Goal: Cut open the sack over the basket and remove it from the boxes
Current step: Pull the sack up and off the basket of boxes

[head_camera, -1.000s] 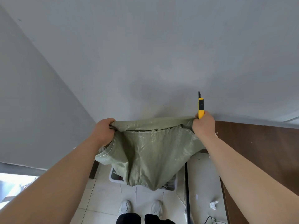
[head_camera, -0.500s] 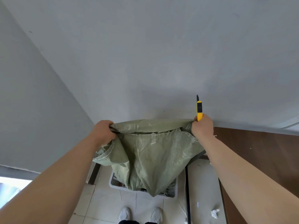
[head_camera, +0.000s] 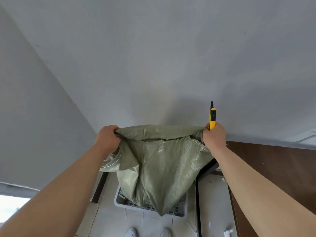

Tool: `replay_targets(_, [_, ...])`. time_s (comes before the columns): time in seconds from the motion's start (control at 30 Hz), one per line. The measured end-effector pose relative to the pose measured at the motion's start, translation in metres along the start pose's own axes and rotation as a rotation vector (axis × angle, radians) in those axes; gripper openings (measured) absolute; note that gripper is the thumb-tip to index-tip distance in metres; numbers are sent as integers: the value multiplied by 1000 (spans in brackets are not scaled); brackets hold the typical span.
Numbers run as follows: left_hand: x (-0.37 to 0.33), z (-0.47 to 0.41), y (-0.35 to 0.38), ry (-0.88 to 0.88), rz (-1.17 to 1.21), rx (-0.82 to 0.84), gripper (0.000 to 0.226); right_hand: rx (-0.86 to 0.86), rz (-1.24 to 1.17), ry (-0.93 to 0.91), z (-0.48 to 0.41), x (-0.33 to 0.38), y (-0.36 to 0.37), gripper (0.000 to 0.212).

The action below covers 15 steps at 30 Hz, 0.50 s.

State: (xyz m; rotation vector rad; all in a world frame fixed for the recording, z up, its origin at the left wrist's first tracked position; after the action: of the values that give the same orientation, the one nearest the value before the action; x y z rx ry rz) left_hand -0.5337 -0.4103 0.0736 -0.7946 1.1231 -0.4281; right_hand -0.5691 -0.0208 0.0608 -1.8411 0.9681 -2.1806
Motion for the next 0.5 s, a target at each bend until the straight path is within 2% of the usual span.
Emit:
replay_targets(0.13, [-2, -1, -3, -14, 46, -9, 26, -11, -1, 1, -3, 5, -3, 13])
replay_targets(0.23, [-4, -1, -2, -11, 21, 9, 25, 45, 60, -8, -4, 9, -1, 15])
replay_targets(0.33, [-6, 0, -7, -20, 70, -36, 28, 8, 36, -10, -6, 10, -7, 17])
replay_targets(0.5, [-10, -3, -1, -4, 4, 71, 18, 153, 108, -23, -8, 9, 1, 13])
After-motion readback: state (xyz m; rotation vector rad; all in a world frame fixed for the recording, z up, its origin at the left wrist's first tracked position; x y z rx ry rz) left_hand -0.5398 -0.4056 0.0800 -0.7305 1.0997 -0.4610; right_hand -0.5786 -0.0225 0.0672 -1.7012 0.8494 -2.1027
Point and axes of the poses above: each hand's wrist, its own z-axis away from the middle knuckle, its own y-axis out of the palm, x = y × z, the point moved 9 cm from there along -z, towards the middle knuckle, and after that the axes turned 5 degrees about -y, right-handed, at the moved point
